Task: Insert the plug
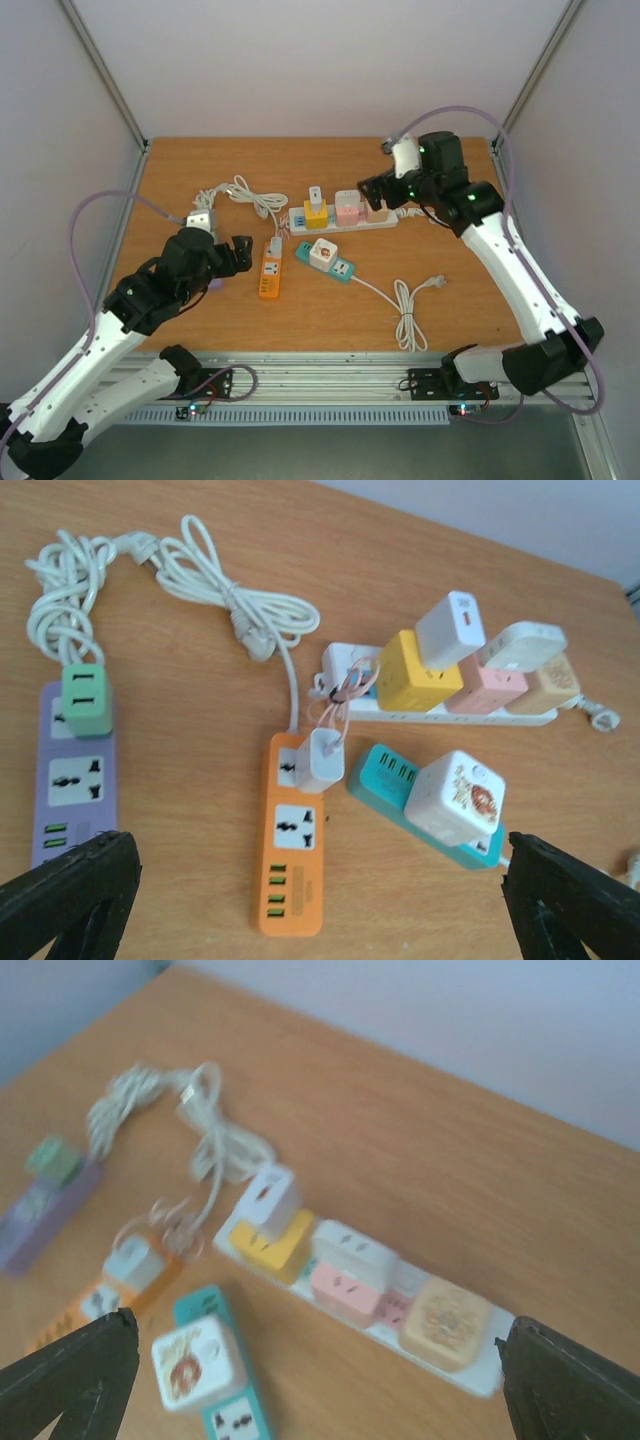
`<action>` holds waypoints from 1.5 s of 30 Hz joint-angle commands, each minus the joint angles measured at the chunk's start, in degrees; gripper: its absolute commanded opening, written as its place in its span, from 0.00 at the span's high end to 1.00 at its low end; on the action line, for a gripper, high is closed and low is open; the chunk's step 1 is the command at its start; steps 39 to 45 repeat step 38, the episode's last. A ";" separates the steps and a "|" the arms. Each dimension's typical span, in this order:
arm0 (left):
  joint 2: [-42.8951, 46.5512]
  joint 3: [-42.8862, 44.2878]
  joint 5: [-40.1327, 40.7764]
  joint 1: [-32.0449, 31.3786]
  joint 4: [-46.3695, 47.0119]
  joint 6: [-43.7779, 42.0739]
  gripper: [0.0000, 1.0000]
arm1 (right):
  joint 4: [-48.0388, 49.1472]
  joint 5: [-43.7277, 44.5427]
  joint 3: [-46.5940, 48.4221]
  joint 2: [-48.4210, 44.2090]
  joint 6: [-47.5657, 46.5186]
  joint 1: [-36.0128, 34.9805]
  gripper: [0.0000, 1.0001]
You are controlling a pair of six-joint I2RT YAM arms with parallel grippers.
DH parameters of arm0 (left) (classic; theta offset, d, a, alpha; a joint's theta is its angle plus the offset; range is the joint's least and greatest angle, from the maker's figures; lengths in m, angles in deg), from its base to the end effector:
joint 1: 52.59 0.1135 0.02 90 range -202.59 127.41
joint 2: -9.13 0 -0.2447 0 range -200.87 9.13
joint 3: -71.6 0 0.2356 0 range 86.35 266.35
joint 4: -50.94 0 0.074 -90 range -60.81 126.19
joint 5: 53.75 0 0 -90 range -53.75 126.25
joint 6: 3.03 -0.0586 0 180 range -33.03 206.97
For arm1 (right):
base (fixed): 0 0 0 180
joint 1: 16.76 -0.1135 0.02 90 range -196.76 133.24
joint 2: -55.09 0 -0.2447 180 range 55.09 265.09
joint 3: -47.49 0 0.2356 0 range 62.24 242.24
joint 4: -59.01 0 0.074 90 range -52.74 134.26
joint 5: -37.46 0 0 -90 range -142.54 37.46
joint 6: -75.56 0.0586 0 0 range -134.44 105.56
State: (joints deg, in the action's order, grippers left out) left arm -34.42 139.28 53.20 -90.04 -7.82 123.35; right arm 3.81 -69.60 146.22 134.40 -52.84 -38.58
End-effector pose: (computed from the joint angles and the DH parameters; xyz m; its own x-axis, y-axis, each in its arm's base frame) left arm 0.1411 -0.0866 0.3045 -0.5953 -0.2587 -0.7607 0.0474 0.9338 -0.3547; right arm 0.2742 0.1283 0.3563 -0.0674 -0.6666 -0.7423 -0.7888 0.4912 -0.3695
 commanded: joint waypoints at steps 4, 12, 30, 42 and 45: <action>4.21 1.03 1.36 0.10 -5.58 -2.38 0.00 | -9.02 23.72 -0.30 -4.93 34.15 0.47 0.01; 12.23 4.38 4.04 0.10 -10.24 -4.95 0.01 | -10.40 29.09 -17.84 -21.94 44.92 0.47 0.02; 21.89 11.27 12.98 0.10 -15.66 -13.74 0.01 | -20.15 39.48 -24.20 -54.66 51.19 0.47 0.01; 22.44 11.07 13.32 0.10 -16.13 -13.03 0.01 | -17.65 39.34 -24.33 -57.68 48.41 0.47 0.02; 22.44 11.07 13.32 0.10 -16.13 -13.03 0.01 | -17.65 39.34 -24.33 -57.68 48.41 0.47 0.02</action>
